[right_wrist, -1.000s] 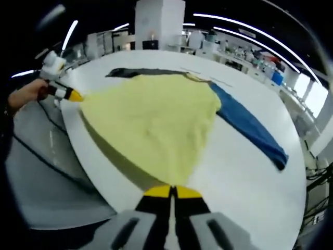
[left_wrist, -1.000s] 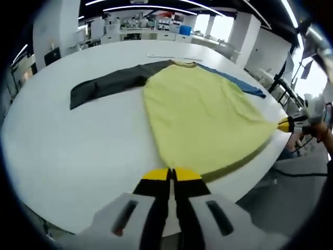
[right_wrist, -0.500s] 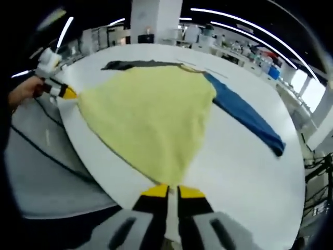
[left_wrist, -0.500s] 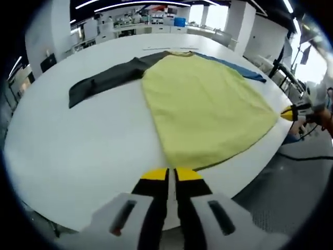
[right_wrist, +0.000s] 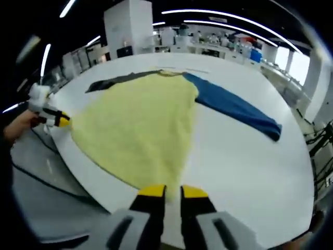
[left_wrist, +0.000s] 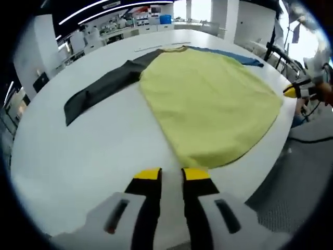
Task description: Fold the garment on the visible template until the final outline fits inside the template.
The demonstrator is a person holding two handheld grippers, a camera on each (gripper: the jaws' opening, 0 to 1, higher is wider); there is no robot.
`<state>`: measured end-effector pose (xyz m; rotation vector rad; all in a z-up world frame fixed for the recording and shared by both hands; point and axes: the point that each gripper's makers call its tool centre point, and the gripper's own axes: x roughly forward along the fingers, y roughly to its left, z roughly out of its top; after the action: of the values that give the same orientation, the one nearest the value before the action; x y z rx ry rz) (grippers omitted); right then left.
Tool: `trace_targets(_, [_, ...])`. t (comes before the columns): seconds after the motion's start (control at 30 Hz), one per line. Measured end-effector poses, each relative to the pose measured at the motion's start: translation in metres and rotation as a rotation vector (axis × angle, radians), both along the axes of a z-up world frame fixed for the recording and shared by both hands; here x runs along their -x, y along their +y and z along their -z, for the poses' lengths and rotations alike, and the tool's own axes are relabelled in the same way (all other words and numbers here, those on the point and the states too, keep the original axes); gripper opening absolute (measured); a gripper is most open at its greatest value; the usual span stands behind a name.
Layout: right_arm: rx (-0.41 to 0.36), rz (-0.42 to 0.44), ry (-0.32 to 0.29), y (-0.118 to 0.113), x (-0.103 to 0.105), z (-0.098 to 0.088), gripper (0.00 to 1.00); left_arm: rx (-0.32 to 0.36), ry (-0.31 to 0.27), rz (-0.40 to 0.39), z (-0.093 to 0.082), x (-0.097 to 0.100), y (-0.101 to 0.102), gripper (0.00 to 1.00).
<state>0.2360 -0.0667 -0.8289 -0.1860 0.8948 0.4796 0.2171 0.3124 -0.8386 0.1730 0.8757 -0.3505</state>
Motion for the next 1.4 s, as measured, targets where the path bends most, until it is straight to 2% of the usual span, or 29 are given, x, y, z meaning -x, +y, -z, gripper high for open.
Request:
trace_targets(0.1, [-0.002, -0.002, 0.008, 0.003, -0.001, 0.002, 0.06, 0.018, -0.015, 0.007, -0.002, -0.002, -0.005, 0.14])
trace_targets(0.2, [0.003, -0.013, 0.013, 0.007, -0.003, 0.003, 0.05, 0.071, -0.025, -0.001, -0.003, -0.005, -0.014, 0.13])
trace_targets(0.37, [0.002, -0.020, 0.015, 0.012, -0.003, 0.003, 0.05, 0.114, -0.007, -0.029, 0.003, -0.008, -0.019, 0.13])
trace_targets(0.53, [0.005, -0.009, 0.021, 0.007, -0.002, 0.005, 0.05, 0.209, -0.042, -0.077, -0.009, -0.019, -0.032, 0.12])
trace_targets(0.63, [0.006, -0.003, 0.034, 0.007, 0.001, 0.007, 0.05, 0.225, -0.048, -0.095, -0.010, -0.027, -0.037, 0.10])
trace_targets(0.8, [0.004, -0.002, 0.040, 0.007, 0.002, 0.008, 0.05, 0.219, -0.066, -0.113, -0.013, -0.038, -0.040, 0.09])
trace_targets(0.93, [0.008, 0.001, 0.043, 0.006, 0.002, 0.008, 0.04, 0.231, -0.084, -0.086, -0.018, -0.047, -0.052, 0.09])
trace_targets(1.03, [0.007, 0.007, 0.048, 0.004, 0.002, 0.009, 0.04, 0.182, -0.084, -0.059, -0.016, -0.050, -0.057, 0.08])
trace_targets(1.1, [0.007, 0.010, 0.050, 0.002, 0.003, 0.009, 0.04, 0.177, -0.079, -0.054, -0.014, -0.054, -0.057, 0.08])
trace_targets(1.23, [0.005, 0.019, 0.052, 0.001, 0.003, 0.009, 0.04, 0.121, -0.052, -0.039, -0.004, -0.054, -0.056, 0.07])
trace_targets(1.33, [0.001, 0.021, 0.050, 0.000, 0.003, 0.008, 0.04, 0.123, -0.043, -0.031, -0.002, -0.052, -0.057, 0.06])
trace_targets(1.4, [0.004, 0.020, 0.051, -0.001, 0.003, 0.009, 0.04, 0.136, -0.053, -0.018, -0.008, -0.051, -0.064, 0.05])
